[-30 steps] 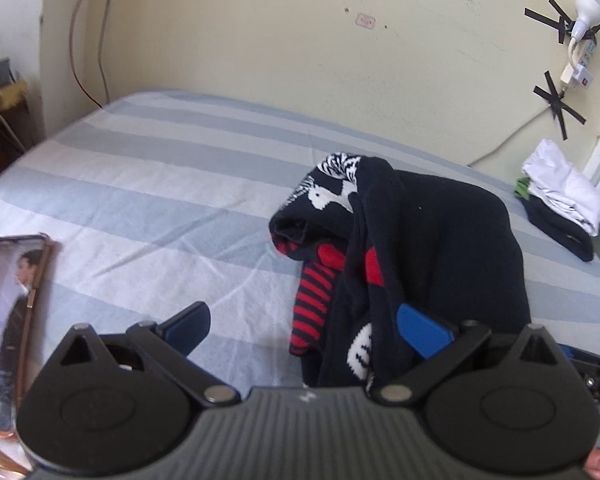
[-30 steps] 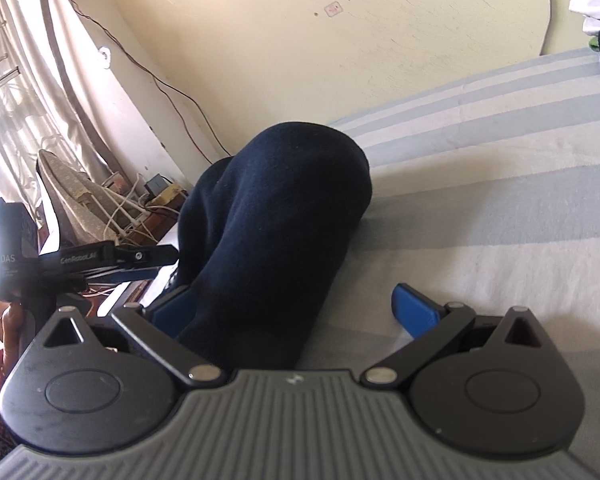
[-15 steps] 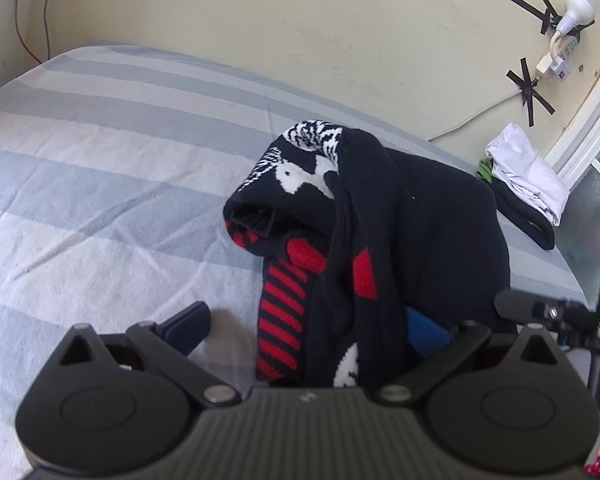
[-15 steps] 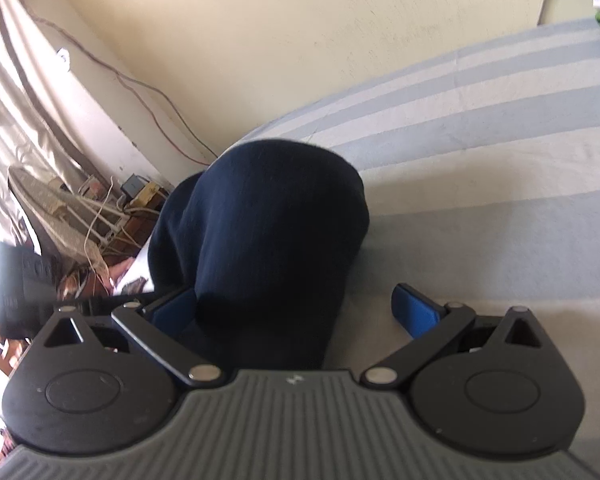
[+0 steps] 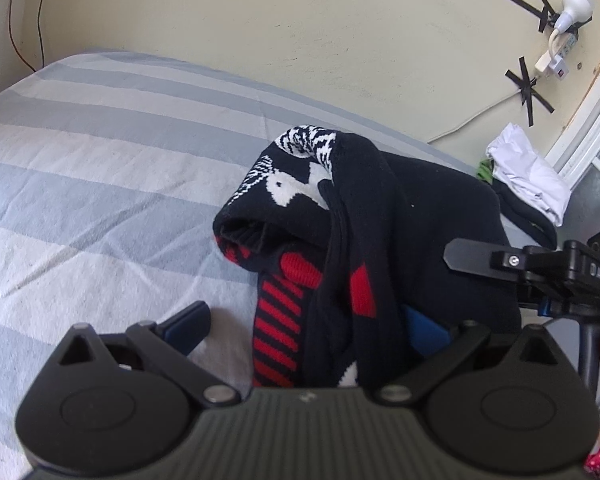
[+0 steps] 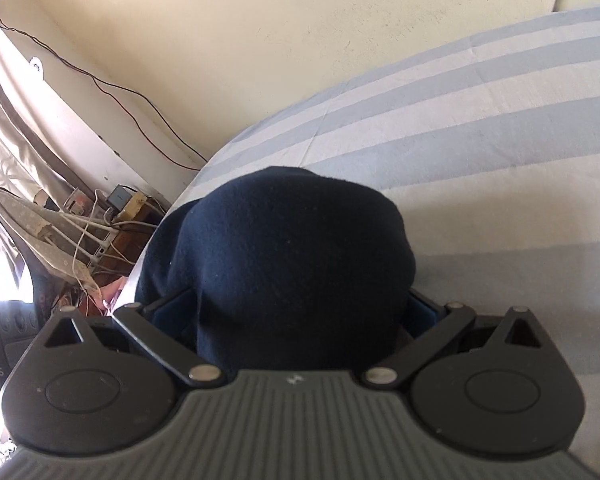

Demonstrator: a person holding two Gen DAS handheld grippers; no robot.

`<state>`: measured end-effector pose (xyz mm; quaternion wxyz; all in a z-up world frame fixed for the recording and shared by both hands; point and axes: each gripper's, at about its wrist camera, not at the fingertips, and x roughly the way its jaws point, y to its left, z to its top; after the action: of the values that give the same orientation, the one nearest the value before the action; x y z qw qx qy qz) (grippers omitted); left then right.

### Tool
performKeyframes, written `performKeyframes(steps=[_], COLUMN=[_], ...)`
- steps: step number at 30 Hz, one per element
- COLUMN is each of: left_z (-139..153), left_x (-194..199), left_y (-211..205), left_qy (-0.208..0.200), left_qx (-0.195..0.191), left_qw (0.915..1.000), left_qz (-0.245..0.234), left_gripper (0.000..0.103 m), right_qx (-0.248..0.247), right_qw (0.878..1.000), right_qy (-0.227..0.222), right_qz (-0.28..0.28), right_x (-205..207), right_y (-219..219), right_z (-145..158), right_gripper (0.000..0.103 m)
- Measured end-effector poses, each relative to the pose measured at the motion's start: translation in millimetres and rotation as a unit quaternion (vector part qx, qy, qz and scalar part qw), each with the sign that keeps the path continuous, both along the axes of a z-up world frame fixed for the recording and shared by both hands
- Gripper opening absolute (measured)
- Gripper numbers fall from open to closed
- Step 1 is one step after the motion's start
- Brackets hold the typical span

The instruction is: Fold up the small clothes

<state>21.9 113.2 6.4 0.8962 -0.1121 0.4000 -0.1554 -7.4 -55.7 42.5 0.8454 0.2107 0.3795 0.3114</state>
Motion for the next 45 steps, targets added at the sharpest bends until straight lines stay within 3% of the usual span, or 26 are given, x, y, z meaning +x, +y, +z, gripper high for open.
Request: performKeyframes(steps=[4,10,22,36,42,43,44,45], left_z=[1.3,0.6,-3.3,-6.6,-7.3,-6.5,-5.2,-3.6], left_x=[2.8,0.3,-10.1,-28.8,-37.6,-37.0,-36.4,-36.0], left_y=[-12.9,-17.5,-12.2,-7.1,-10.6,-10.1,-9.4,-9.2], left_qy=[0.002,0.0,-0.012,-0.036,-0.046,-0.043,-0.041,-0.037], left_qx=[0.026,0.031,0.029,0.025,0.025,0.02,0.012,-0.003], left_qw=[0.9996,0.9992,0.9993,0.9988,0.9978,0.9981,0.9985,0.999], left_qz=[0.013,0.027,0.023,0.02,0.04,0.039,0.035,0.025], left_gripper=[0.103,0.103,0.103,0.103,0.102,0.101,0.09,0.07], right_qx=[0.022,0.033,0.044,0.026,-0.029,-0.039,-0.045,-0.054], right_qw=[1.0,0.999,0.999,0.998,0.997,0.996,0.996,0.995], right_qy=[-0.004,-0.026,-0.026,-0.051,-0.07,-0.073,-0.075,-0.078], right_qz=[0.004,0.007,0.008,0.03,0.03,0.031,0.028,0.022], right_x=[-1.5,-8.3,-9.2,-15.2,-19.5,-20.0,-20.4,-21.7], right_y=[-10.6,-16.4,-27.4,-23.5,-7.2,-4.7,-3.7,-3.9], right_z=[-6.5,-11.6,-11.8,-12.2,-4.9,-4.0,-3.7,-2.8], right_gripper=[0.103,0.103,0.103,0.103,0.103,0.103,0.093,0.084])
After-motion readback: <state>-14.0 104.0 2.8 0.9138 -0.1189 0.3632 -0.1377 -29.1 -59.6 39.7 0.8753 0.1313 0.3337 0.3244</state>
